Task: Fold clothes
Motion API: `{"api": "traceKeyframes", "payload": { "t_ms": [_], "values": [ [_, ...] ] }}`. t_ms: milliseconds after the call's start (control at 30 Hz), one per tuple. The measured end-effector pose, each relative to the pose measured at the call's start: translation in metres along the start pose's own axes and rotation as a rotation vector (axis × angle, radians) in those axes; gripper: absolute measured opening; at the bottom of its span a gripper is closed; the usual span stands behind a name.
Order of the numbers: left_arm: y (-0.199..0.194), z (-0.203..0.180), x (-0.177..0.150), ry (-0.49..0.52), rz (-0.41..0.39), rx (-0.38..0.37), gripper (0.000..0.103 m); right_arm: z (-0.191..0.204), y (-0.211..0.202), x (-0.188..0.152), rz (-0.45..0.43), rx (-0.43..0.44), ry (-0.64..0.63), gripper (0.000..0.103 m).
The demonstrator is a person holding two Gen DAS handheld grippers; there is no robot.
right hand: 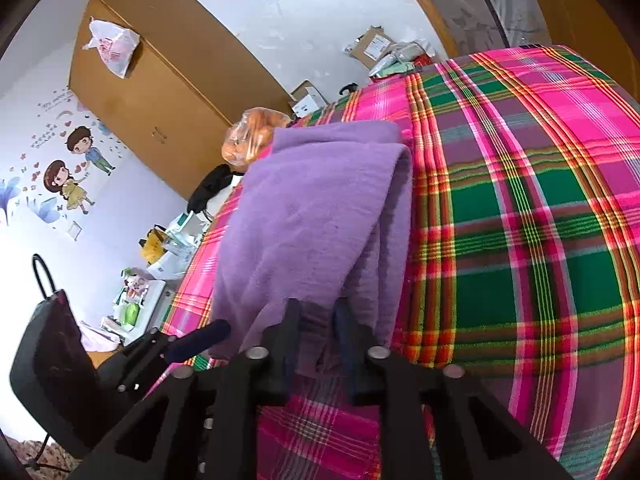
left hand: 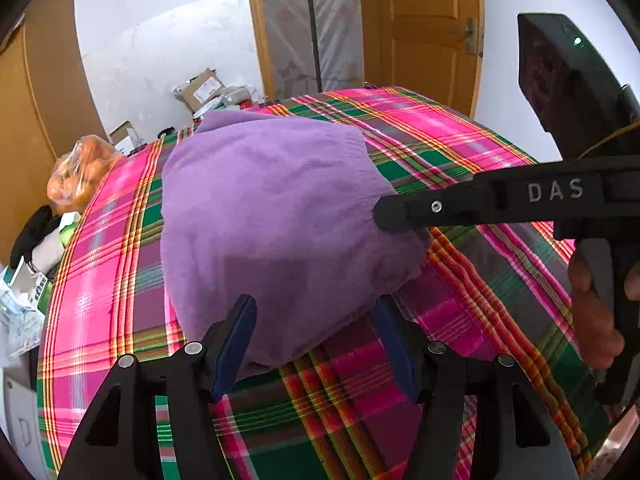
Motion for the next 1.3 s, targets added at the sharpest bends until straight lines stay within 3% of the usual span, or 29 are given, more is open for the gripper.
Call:
{"api": "traceKeyframes", "payload": {
  "t_ms": [133,400,467,533,600,667,767,867,1033,1133,1300],
  "values": [
    [0.001,-0.003,0.005,-0.003,-0.011,0.010,0.064,0.002,-0.012,0.003,-0.016,0.093,0.028,0.009],
    [0.012,0.006,0.017,-0.062,0.017,0.067,0.064,0.003,-0.019,0.005,-0.017,0.167,0.077,0.008],
    [0.016,0.013,0.020,-0.102,0.022,0.051,0.056,0.001,-0.021,0.004,-0.022,0.160,0.085,0.009],
    [0.016,0.024,0.021,-0.172,0.018,0.023,0.037,-0.006,-0.028,0.006,-0.050,0.140,0.101,0.009],
    [0.015,0.033,0.021,-0.214,0.009,0.019,0.029,-0.016,-0.033,0.007,-0.074,0.110,0.127,0.014],
    [0.014,0.038,0.023,-0.239,-0.002,0.015,0.027,-0.026,-0.035,0.008,-0.079,0.061,0.148,0.020],
    [0.010,0.044,0.025,-0.267,-0.021,0.007,0.025,-0.036,-0.026,0.004,-0.044,0.012,0.156,0.022],
    [0.006,0.050,0.024,-0.289,-0.039,-0.007,0.025,-0.035,-0.012,0.002,-0.005,0.006,0.148,0.028],
    [0.003,0.051,0.021,-0.298,-0.038,-0.028,0.025,-0.033,0.007,-0.002,0.035,0.017,0.140,0.029],
    [0.003,0.050,0.020,-0.288,-0.032,-0.047,0.025,-0.027,0.002,-0.001,0.020,0.047,0.139,0.011],
    [0.004,0.040,0.018,-0.253,-0.029,-0.092,0.026,-0.016,-0.010,0.001,-0.014,0.106,0.138,0.007]
  ]
}}
Point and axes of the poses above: each gripper's, at about its wrist camera, not at the fingertips, and y roughly the way its jaws point, z to its left, x to its top, the point moved 3 cm from there along y, roughly the way its jaws point, and after that the axes turned 6 degrees about y, right-handed, at the moved point
